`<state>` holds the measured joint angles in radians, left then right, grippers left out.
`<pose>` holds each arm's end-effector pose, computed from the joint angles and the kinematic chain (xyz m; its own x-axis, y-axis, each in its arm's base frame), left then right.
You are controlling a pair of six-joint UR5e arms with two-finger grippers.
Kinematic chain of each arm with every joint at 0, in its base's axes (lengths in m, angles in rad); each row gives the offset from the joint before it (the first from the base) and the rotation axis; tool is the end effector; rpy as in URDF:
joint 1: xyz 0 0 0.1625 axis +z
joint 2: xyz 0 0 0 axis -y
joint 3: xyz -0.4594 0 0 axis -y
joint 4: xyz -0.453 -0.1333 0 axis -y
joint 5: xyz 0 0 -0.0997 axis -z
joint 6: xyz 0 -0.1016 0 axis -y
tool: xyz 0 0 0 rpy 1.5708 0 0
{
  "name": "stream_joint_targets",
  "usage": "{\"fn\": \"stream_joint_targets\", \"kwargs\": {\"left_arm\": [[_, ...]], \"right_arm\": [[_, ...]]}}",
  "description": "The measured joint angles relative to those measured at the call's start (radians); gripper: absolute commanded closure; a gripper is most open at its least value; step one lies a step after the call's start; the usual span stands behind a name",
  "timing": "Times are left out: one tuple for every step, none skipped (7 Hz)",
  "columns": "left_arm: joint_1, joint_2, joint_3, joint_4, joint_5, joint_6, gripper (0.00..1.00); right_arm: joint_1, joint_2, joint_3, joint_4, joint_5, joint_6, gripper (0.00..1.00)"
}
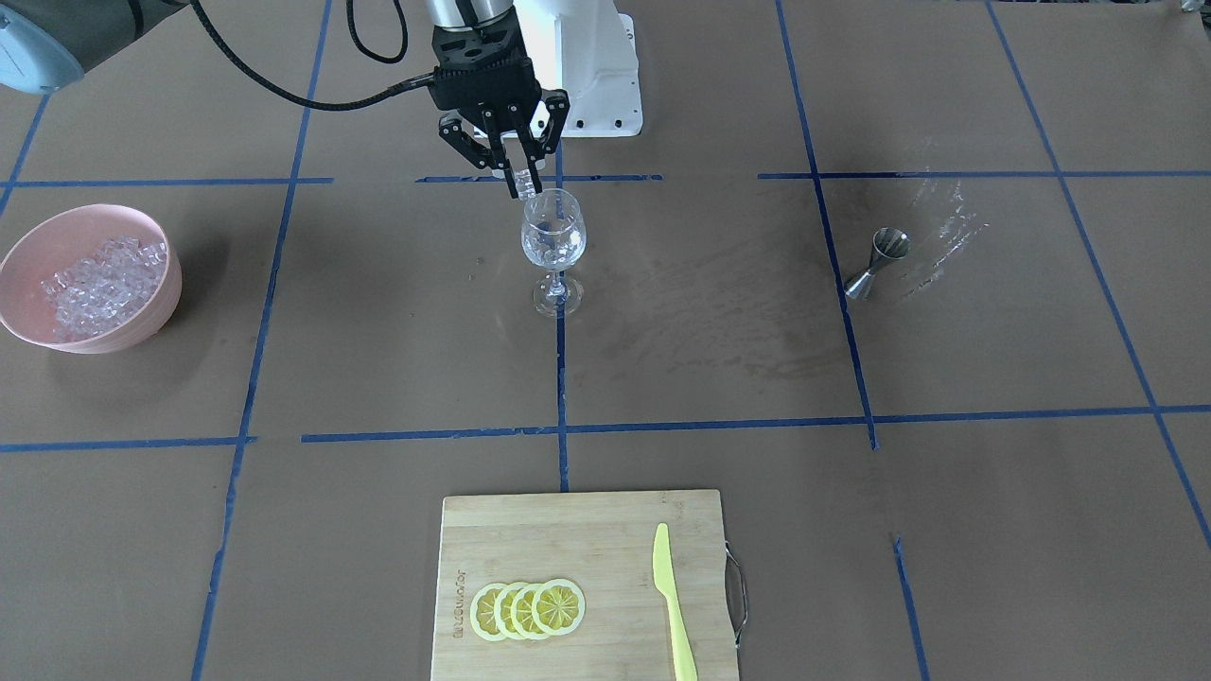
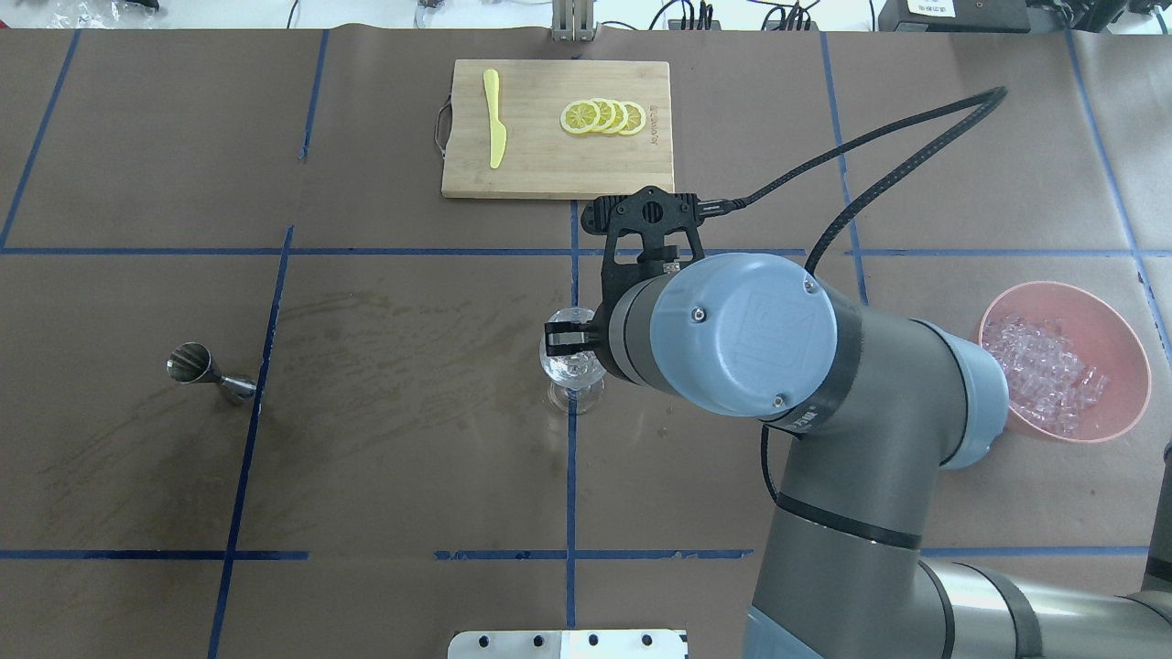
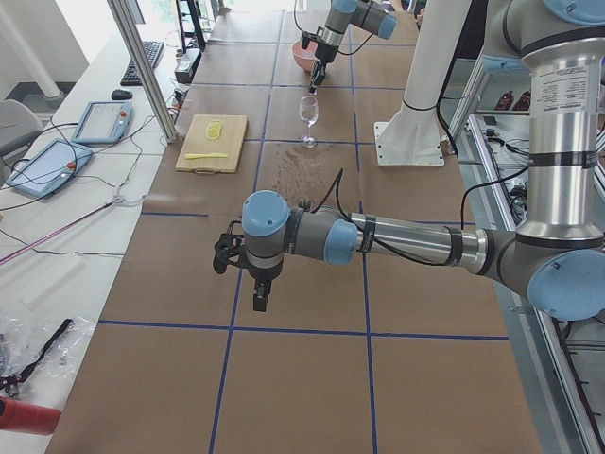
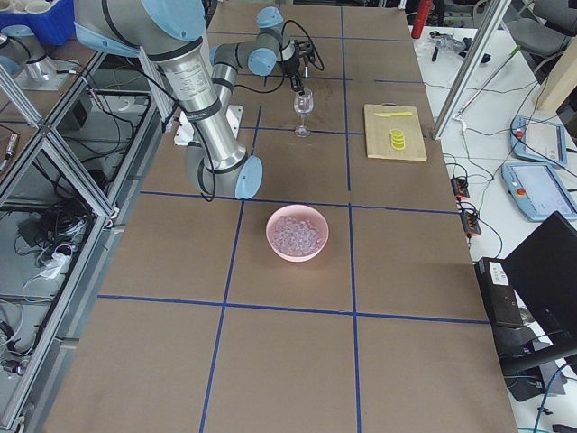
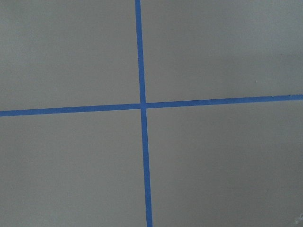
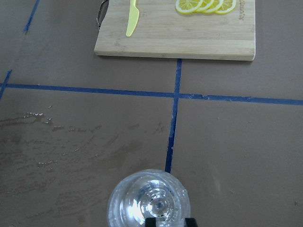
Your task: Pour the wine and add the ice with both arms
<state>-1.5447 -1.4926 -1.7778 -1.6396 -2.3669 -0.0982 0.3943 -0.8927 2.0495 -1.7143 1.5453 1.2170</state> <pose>-0.0470 -0.5265 0.6124 0.6948 0.0616 -0.7166 0.0427 0.9910 0.1267 -0.5104 -0.3596 0.0747 0.5982 -0.1262 0.7913 -0.2098 0.9284 0.3067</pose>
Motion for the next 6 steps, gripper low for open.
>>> {"fn": "stream_joint_targets", "kwargs": {"left_arm": [[0.0,0.0,0.0,0.0,0.0,0.0,0.0],[0.0,0.0,0.0,0.0,0.0,0.0,0.0],[0.0,0.0,0.0,0.0,0.0,0.0,0.0],[0.0,0.0,0.0,0.0,0.0,0.0,0.0],[0.0,0.0,0.001,0.0,0.0,0.0,0.0],[0.0,0.0,0.001,0.0,0.0,0.0,0.0]], "right_arm": [[-0.006,0.011,-0.006,0.0,-0.008,0.001,0.97],[-0.008,0.019,-0.01,-0.001,-0.011,0.001,0.98],[-0.009,0.023,-0.015,0.0,-0.019,0.001,0.98],[-0.009,0.025,-0.023,0.002,-0.034,0.0,0.95],[-0.009,0.027,-0.031,0.003,-0.045,0.0,0.93],[-0.009,0.033,-0.035,0.004,-0.049,0.0,0.9]]}}
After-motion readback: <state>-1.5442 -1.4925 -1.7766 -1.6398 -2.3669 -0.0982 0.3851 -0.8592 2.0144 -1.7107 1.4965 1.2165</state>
